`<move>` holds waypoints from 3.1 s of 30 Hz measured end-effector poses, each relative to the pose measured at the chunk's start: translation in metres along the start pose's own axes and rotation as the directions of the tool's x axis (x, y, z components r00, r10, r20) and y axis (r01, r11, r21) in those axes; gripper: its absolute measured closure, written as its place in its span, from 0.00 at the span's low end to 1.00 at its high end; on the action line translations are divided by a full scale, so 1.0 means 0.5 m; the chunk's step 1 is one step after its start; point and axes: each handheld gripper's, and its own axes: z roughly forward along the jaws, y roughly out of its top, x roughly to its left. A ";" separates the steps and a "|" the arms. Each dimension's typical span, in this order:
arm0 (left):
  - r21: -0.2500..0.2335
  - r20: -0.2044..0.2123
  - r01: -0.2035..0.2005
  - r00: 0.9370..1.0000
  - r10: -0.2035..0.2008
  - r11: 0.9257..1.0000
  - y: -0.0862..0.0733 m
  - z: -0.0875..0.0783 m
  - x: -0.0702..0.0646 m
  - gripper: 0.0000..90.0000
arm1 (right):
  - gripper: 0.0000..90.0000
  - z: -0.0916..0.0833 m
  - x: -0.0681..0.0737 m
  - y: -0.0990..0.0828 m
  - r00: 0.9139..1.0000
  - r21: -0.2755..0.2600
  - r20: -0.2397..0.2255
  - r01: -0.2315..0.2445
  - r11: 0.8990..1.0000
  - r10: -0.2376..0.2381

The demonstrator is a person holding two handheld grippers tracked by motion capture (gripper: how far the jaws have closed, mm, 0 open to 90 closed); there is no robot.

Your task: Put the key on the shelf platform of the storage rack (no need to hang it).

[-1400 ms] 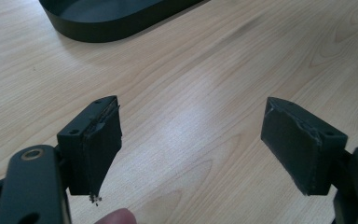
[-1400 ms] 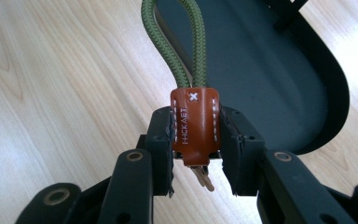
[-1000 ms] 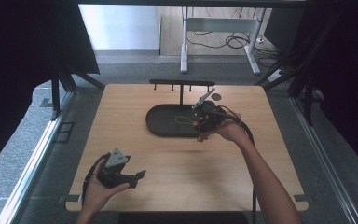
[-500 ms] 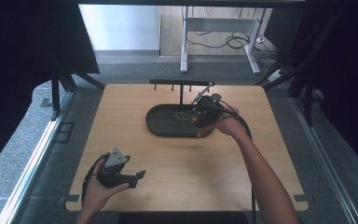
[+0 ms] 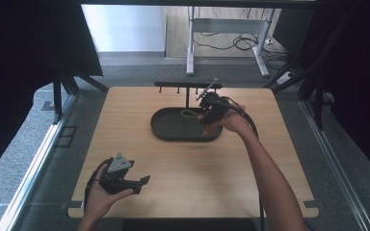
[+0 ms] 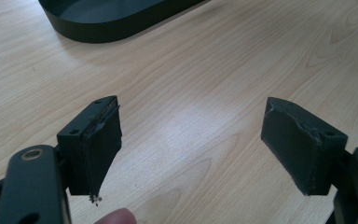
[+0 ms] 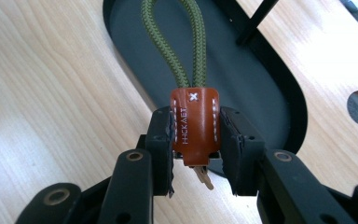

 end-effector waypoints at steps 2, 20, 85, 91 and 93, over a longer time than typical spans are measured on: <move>0.001 0.002 0.001 1.000 -0.001 1.000 0.000 0.002 0.000 0.23 | 0.74 0.001 -0.003 0.004 1.000 -0.003 -0.001 -0.008 1.000 0.008; -0.002 0.005 0.004 1.000 -0.004 1.000 -0.001 -0.002 0.002 0.23 | 0.74 0.036 -0.040 0.027 0.999 0.002 0.001 -0.047 0.999 0.047; 0.005 0.006 0.003 1.000 -0.003 1.000 -0.002 0.005 0.003 0.23 | 0.63 0.151 -0.050 -0.041 0.994 0.032 -0.002 -0.111 0.993 0.111; 0.007 0.005 0.002 1.000 -0.002 1.000 -0.002 0.007 0.001 0.23 | 0.60 0.121 -0.038 -0.050 0.993 -0.011 -0.007 -0.114 0.993 0.114; 0.007 0.006 0.002 1.000 -0.002 1.000 -0.001 0.008 0.000 0.23 | 0.58 0.107 -0.032 -0.056 0.993 -0.034 -0.007 -0.114 0.993 0.114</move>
